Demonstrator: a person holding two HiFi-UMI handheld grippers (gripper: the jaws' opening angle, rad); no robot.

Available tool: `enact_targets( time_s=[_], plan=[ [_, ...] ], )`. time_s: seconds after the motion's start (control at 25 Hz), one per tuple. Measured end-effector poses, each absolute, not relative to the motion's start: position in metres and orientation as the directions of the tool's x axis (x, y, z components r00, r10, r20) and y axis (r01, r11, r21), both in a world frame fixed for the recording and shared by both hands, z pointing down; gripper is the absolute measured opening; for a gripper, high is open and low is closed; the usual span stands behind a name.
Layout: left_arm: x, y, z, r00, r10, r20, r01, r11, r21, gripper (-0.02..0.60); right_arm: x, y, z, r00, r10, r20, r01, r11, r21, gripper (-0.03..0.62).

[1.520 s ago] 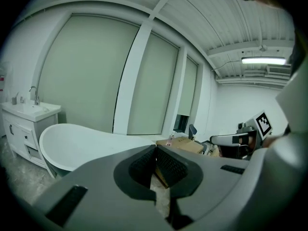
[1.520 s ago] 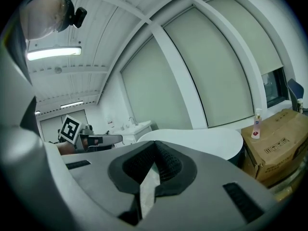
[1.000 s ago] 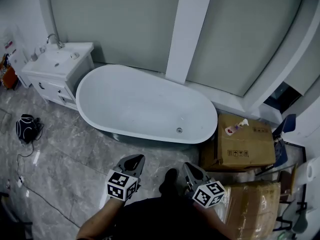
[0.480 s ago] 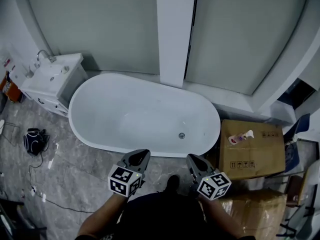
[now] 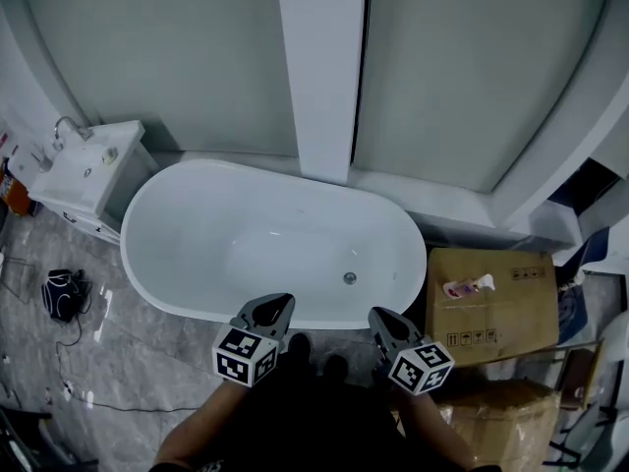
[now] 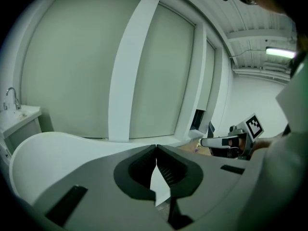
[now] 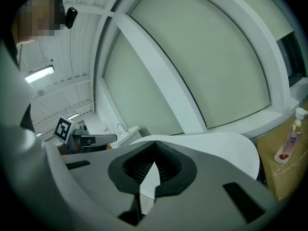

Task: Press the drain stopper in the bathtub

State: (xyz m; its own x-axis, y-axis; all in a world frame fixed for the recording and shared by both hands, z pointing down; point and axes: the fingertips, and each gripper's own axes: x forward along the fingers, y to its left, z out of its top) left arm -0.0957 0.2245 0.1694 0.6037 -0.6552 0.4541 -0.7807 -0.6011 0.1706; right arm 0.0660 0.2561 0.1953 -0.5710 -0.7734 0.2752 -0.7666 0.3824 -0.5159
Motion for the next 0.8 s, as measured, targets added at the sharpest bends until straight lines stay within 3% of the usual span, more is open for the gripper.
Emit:
enact_targets(
  time_s=[0.56, 0.8],
  plan=[
    [-0.153, 0.098, 0.171, 0.641, -0.654, 0.402, -0.755, -0.632, 0.174, 0.017, 0.004, 0.127, 0.187, -0.538, -0.787, 0.301, -0.81, 0.383, -0.445, 0.014],
    [-0.171, 0.072, 0.175, 0.673, -0.63, 0.387, -0.726, -0.662, 0.186, 0.017, 0.023, 0.096, 0.17, -0.433, -0.851, 0.296, -0.862, 0.295, -0.413, 0.014]
  ],
)
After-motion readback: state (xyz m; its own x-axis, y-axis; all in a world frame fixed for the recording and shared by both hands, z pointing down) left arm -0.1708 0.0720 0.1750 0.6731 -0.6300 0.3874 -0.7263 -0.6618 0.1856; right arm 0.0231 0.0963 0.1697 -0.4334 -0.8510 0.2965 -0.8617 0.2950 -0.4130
